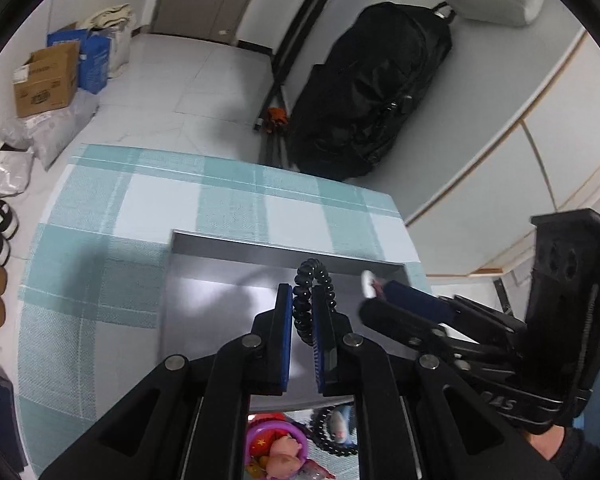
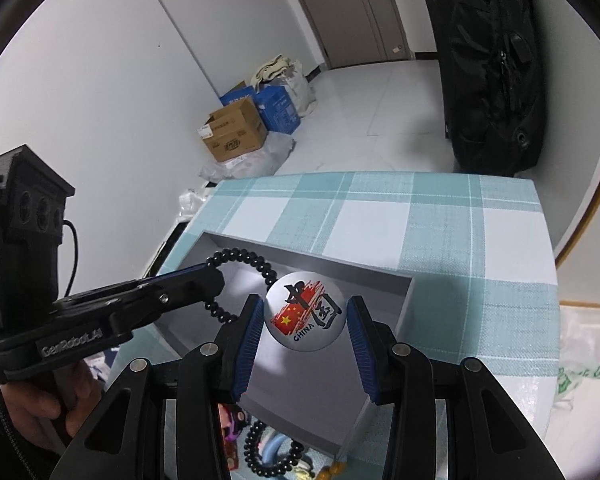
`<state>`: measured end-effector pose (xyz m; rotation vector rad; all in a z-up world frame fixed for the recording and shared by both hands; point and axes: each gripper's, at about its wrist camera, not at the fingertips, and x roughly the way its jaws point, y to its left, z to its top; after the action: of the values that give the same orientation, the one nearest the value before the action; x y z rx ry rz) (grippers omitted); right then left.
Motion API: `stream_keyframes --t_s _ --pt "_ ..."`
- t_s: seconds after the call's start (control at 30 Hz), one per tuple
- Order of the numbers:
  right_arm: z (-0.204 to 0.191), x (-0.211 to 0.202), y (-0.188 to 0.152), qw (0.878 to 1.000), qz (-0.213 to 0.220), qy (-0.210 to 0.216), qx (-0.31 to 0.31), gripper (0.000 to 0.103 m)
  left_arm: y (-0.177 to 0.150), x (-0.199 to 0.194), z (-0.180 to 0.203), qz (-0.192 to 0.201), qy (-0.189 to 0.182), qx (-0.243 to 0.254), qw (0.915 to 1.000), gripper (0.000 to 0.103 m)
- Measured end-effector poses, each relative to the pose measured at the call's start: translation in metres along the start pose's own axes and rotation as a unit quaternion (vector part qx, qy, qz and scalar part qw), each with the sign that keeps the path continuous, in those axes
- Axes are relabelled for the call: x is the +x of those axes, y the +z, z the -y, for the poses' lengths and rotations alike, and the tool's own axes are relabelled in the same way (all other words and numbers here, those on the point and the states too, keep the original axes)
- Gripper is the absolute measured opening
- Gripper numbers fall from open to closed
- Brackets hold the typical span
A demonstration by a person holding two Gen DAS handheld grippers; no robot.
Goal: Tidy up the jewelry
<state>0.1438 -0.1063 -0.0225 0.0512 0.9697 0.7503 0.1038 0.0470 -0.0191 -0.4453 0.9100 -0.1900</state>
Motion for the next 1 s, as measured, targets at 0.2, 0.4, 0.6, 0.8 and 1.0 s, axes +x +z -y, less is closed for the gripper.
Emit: stream_keyframes --t_s 0.2,0.4,0.6,0.8,1.0 --pt "-0.009 0.004 -0.001 0.999 0.004 -0.033 -0.021 0.046 0.002 0.000 0.005 0.004 0.046 0.014 0.9988 0.023" --pt "-0.023 -0.009 -0.004 0.996 0.040 -0.032 -0.067 0.072 0.002 -0.014 0.002 0.045 0.057 0.013 0.9973 0.068" --pt "-0.014 -0.016 -0.008 0.997 0.044 -0.049 -0.046 0.074 -0.001 -0.015 -0.009 0.046 0.040 -0.008 0.9981 0.068" --pt "-0.004 -0.040 -0.018 0.997 0.062 -0.033 0.010 0.088 -0.008 -0.042 -0.006 0.098 0.065 0.017 0.9929 0.069" --pt "-0.012 -0.056 -0.029 0.997 0.068 -0.041 -0.001 0.093 -0.026 -0.053 -0.002 0.107 0.103 0.031 0.9884 0.082"
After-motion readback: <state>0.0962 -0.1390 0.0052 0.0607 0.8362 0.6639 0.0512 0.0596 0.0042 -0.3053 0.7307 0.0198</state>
